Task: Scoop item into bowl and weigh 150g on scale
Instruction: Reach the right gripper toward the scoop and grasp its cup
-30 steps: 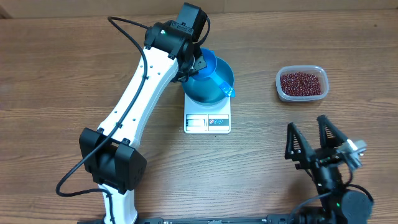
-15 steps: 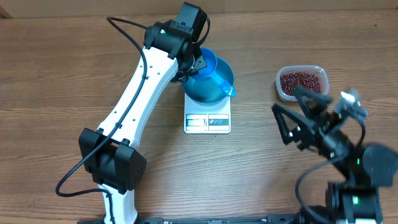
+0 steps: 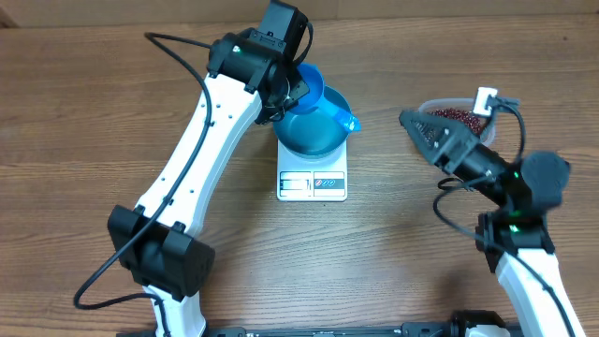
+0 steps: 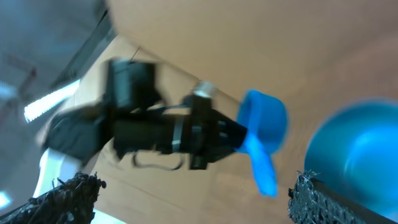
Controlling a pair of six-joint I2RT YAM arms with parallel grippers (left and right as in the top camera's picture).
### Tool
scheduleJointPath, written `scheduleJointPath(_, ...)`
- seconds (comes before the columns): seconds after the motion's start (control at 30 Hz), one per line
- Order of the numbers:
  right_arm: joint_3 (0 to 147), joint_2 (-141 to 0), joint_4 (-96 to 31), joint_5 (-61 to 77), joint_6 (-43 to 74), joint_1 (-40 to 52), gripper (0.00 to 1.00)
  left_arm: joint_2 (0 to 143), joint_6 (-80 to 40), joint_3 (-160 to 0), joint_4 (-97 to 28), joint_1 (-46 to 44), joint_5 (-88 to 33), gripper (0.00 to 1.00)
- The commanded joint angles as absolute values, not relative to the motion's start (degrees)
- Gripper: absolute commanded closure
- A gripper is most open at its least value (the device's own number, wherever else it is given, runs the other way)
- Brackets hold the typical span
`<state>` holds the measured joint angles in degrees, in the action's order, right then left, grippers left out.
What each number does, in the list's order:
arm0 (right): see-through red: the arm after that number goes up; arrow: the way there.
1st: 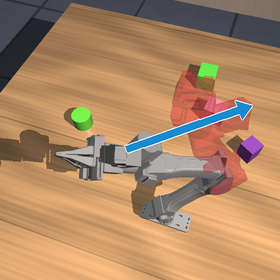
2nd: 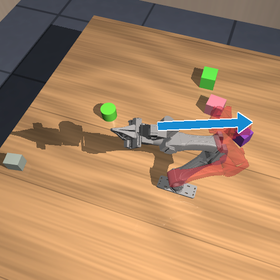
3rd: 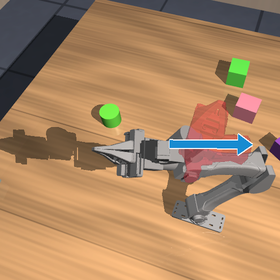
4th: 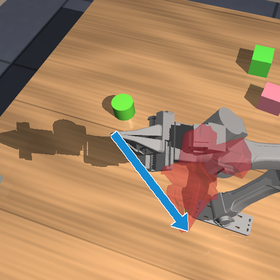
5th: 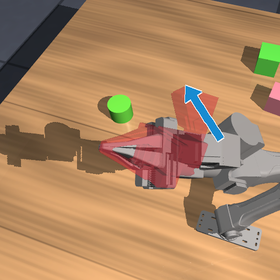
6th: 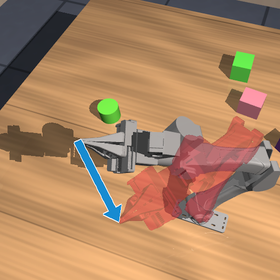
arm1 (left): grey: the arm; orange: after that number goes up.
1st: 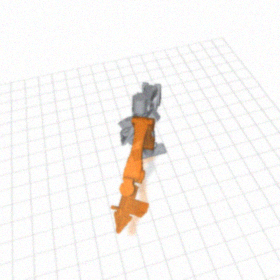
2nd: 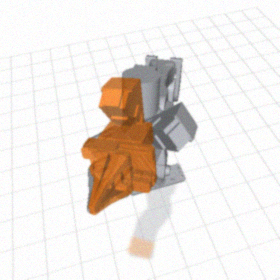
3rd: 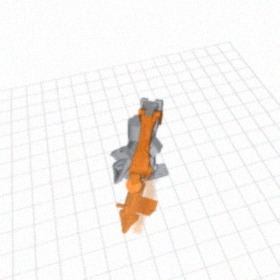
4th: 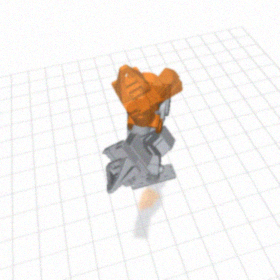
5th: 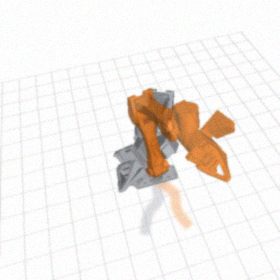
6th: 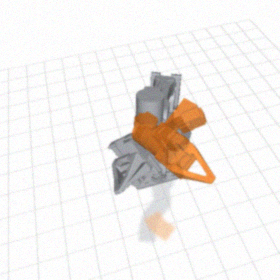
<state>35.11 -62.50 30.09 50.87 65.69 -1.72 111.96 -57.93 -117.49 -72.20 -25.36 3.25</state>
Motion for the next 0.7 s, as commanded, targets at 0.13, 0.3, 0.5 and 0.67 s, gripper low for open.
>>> scheduleJointPath(0.13,36.2,-67.0,31.6,41.3,76.6,2.8,0.0,109.4,-73.3,-119.1,-73.5,-25.1,1.7,0.96)
scheduleJointPath(0.3,36.2,-67.0,32.1,34.7,76.2,7.4,0.0,109.4,-75.9,-119.1,-73.4,-25.1,-1.7,0.96)
scheduleJointPath(0.5,36.2,-67.0,31.6,31.2,72.1,11.0,0.0,109.4,-75.4,-119.1,-73.7,-25.7,-5.4,0.96)
scheduleJointPath(0.67,36.2,-67.0,29.1,28.9,71.5,11.6,0.0,109.4,-75.2,-119.1,-74.3,-27.3,-5.3,0.96)
